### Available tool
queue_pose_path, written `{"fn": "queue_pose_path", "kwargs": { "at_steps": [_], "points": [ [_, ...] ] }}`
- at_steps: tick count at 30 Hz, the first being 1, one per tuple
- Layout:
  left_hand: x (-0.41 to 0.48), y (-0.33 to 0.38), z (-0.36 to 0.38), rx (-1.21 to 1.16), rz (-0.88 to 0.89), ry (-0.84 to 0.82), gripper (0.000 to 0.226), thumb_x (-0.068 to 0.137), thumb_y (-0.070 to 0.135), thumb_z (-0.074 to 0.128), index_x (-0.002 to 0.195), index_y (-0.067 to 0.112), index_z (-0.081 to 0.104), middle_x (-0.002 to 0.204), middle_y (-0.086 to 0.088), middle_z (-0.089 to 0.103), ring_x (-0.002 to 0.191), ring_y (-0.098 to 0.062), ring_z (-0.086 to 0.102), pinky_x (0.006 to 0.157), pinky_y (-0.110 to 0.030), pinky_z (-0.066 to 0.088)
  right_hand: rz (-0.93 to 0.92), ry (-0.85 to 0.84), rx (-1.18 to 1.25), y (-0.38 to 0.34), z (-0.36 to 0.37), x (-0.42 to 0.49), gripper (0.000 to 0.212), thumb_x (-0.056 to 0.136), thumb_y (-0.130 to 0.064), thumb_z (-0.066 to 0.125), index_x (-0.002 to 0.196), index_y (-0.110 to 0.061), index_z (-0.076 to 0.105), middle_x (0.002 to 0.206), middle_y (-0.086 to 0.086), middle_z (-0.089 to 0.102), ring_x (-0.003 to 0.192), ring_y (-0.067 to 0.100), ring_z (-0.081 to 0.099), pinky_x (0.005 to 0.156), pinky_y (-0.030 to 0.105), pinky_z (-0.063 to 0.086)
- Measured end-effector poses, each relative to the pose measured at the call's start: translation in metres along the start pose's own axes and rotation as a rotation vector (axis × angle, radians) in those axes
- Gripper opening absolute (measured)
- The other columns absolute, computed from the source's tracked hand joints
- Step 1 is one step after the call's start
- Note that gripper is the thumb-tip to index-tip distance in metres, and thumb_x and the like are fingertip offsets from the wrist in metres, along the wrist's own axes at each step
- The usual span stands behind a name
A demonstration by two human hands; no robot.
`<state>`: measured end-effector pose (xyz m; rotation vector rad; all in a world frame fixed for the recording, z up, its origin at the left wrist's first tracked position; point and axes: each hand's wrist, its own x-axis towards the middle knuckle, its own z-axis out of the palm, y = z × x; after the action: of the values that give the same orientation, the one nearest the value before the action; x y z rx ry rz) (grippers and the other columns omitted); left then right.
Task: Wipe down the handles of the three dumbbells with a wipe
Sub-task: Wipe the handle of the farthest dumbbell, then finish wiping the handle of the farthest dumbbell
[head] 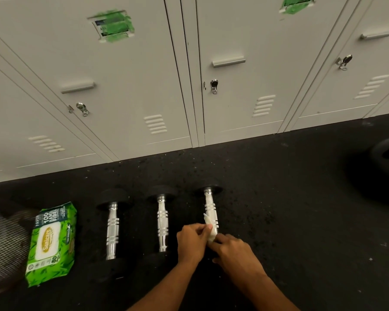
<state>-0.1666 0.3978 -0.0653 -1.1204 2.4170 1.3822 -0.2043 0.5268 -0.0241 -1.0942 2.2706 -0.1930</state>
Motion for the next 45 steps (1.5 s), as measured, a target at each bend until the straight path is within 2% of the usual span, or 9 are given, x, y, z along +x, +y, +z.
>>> {"fn": "queue_pose_path", "kwargs": {
  "at_steps": [4, 9, 11, 15, 21, 28, 35, 40, 45],
  "points": [
    [0.0, 0.007, -0.017, 0.023, 0.01, -0.043, 0.013, 0.086, 0.03, 0.071, 0.092, 0.02, 0.078, 0.086, 0.007, 0.075, 0.085, -0.004, 0.068, 0.081, -0.023, 0.055, 0.026, -0.034, -0.011, -0.004, -0.009, 0.0, 0.055, 0.094, -0.026, 0.057, 0.145, -0.03, 0.036, 0.143, 0.0, 0.041, 0.126, 0.02, 0.042, 0.097, 0.035, 0.043],
    [-0.002, 0.032, -0.055, 0.058, 0.086, 0.02, 0.014, 0.09, 0.027, 0.067, 0.097, 0.02, 0.077, 0.091, 0.006, 0.075, 0.09, -0.007, 0.066, 0.066, -0.004, 0.04, 0.055, -0.073, -0.059, -0.017, -0.032, -0.002, 0.063, 0.088, -0.049, 0.06, 0.144, -0.031, 0.037, 0.143, 0.001, 0.042, 0.127, 0.02, 0.041, 0.096, 0.039, 0.044],
    [-0.007, 0.048, -0.083, 0.06, 0.105, 0.071, 0.015, 0.09, 0.028, 0.066, 0.099, 0.021, 0.076, 0.092, 0.006, 0.074, 0.088, -0.006, 0.065, 0.064, -0.007, 0.043, 0.073, 0.012, -0.074, -0.027, -0.055, -0.005, 0.063, 0.089, -0.058, 0.053, 0.144, -0.034, 0.037, 0.142, 0.0, 0.043, 0.128, 0.019, 0.039, 0.1, 0.038, 0.04],
    [-0.021, 0.096, -0.157, 0.028, 0.184, 0.192, 0.017, 0.089, 0.034, 0.066, 0.099, 0.023, 0.076, 0.095, 0.006, 0.074, 0.1, -0.015, 0.063, 0.08, -0.031, 0.056, 0.036, 0.205, -0.146, -0.058, -0.134, -0.006, 0.061, 0.091, -0.065, 0.041, 0.145, -0.036, 0.036, 0.149, -0.001, 0.037, 0.14, 0.02, 0.026, 0.116, 0.045, 0.015],
    [-0.081, 0.2, -0.31, 0.092, 0.495, 0.447, 0.021, 0.094, 0.029, 0.061, 0.109, 0.019, 0.073, 0.101, 0.003, 0.073, 0.083, -0.004, 0.062, 0.075, -0.016, 0.049, -0.04, 0.615, -0.183, -0.155, -0.288, -0.023, 0.06, 0.093, -0.066, 0.029, 0.146, -0.038, 0.035, 0.156, -0.004, 0.029, 0.147, 0.022, 0.012, 0.119, 0.046, 0.001],
    [-0.208, 0.264, -0.505, 0.295, 0.76, 0.881, 0.018, 0.097, 0.028, 0.055, 0.11, 0.022, 0.065, 0.103, 0.002, 0.066, 0.086, -0.017, 0.064, 0.075, -0.033, 0.053, -0.274, 0.94, -0.232, -0.317, -0.432, -0.078, 0.056, 0.096, -0.061, 0.032, 0.144, -0.034, 0.04, 0.151, 0.0, 0.037, 0.143, 0.028, 0.021, 0.117, 0.048, 0.017],
    [-0.32, 0.218, -0.62, 0.462, 0.658, 1.156, 0.02, 0.097, 0.026, 0.055, 0.114, 0.019, 0.064, 0.107, -0.002, 0.065, 0.093, -0.023, 0.064, 0.08, -0.041, 0.052, -0.526, 0.953, -0.181, -0.448, -0.455, -0.1, 0.048, 0.096, -0.056, 0.041, 0.138, -0.034, 0.049, 0.137, -0.001, 0.049, 0.123, 0.021, 0.048, 0.088, 0.042, 0.048],
    [-0.365, 0.159, -0.665, 0.496, 0.55, 1.259, 0.02, 0.097, 0.026, 0.056, 0.114, 0.019, 0.064, 0.103, 0.0, 0.065, 0.084, -0.012, 0.061, 0.077, -0.036, 0.053, -0.68, 0.908, -0.173, -0.528, -0.42, -0.087, 0.047, 0.095, -0.056, 0.042, 0.133, -0.032, 0.055, 0.131, 0.0, 0.055, 0.118, 0.022, 0.051, 0.086, 0.041, 0.048],
    [-0.346, 0.072, -0.67, 0.411, 0.421, 1.247, 0.024, 0.096, 0.024, 0.057, 0.118, 0.019, 0.063, 0.11, 0.0, 0.066, 0.096, -0.013, 0.06, 0.082, -0.025, 0.051, -0.726, 0.813, -0.241, -0.586, -0.358, -0.043, 0.045, 0.095, -0.052, 0.045, 0.128, -0.025, 0.06, 0.128, 0.008, 0.059, 0.113, 0.03, 0.055, 0.094, 0.043, 0.041]
  ]
}}
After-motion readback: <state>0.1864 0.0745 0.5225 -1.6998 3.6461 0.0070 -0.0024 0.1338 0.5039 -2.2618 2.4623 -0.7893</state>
